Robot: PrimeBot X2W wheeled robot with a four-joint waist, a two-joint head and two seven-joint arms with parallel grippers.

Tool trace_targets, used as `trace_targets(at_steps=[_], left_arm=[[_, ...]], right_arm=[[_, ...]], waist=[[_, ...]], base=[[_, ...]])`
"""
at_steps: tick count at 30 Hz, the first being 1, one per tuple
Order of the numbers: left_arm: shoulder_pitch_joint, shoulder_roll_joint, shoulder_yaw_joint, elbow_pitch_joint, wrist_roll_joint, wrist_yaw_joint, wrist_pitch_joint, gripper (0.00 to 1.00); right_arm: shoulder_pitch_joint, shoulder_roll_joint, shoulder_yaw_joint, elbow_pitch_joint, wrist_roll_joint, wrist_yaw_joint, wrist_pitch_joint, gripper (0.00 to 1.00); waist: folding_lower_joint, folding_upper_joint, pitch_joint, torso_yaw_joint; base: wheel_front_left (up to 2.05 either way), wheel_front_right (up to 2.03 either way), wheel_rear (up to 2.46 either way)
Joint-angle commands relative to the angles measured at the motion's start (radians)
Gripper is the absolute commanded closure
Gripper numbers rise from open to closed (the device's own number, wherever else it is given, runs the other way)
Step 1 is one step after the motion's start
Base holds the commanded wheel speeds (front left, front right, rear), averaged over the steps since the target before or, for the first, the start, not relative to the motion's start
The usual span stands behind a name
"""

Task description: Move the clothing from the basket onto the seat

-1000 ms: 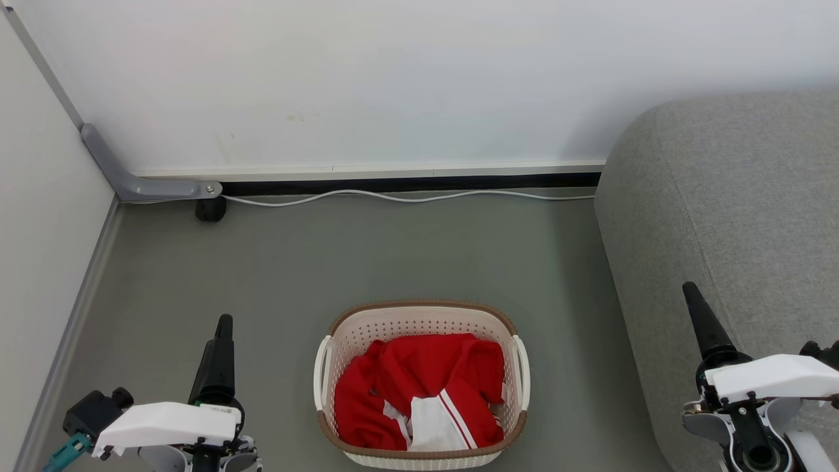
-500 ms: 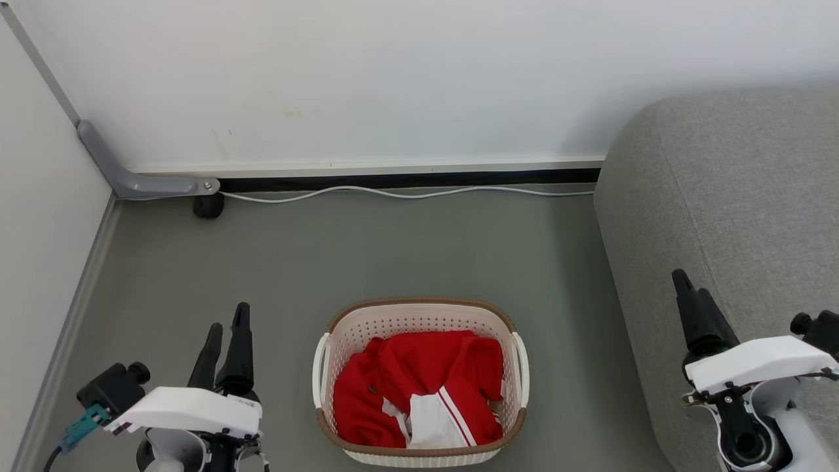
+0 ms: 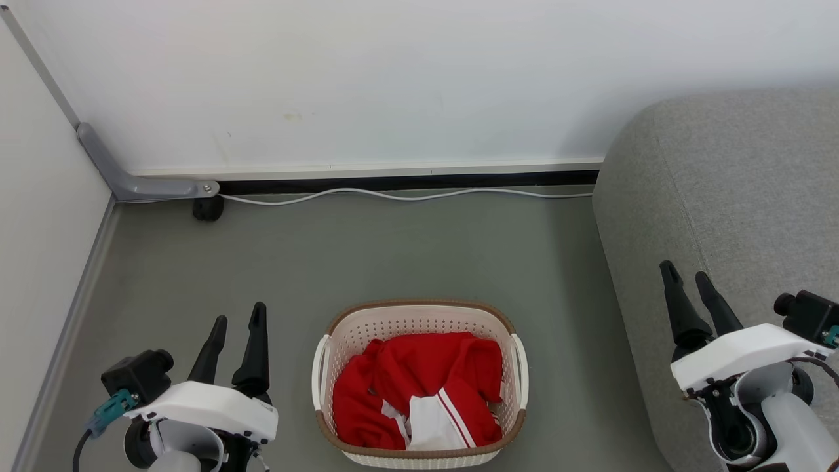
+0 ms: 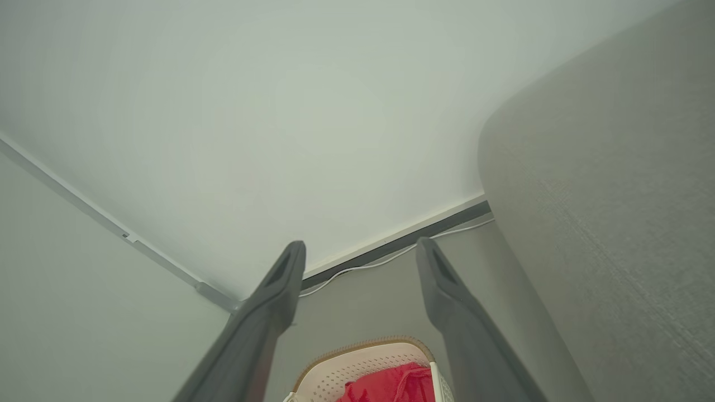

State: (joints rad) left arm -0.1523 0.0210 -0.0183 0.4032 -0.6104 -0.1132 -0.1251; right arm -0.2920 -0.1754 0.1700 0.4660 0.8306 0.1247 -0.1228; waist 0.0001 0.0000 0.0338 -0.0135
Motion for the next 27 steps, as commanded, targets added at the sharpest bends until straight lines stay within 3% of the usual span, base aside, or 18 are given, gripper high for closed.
trace_targets(at_steps=[1, 27], left_arm=[[-0.060, 0.017, 0.015, -0.018, 0.038, 0.007, -0.015, 0.00], [-0.112, 0.024, -0.010, -0.002, 0.370, 0.053, -0.088, 0.00]], right_arm=[[-0.051, -0.021, 0.018, -0.018, -0.038, 0.004, -0.017, 0.00], [-0.132, -0.066, 0.094, 0.046, -0.346, 0.005, -0.091, 0.00]], waist=[[0.0000, 0.0000, -0.001, 0.000], [0.0000, 0.0000, 0.011, -0.002]], base=[[0.00, 0.00, 0.00], [0.00, 0.00, 0.00]])
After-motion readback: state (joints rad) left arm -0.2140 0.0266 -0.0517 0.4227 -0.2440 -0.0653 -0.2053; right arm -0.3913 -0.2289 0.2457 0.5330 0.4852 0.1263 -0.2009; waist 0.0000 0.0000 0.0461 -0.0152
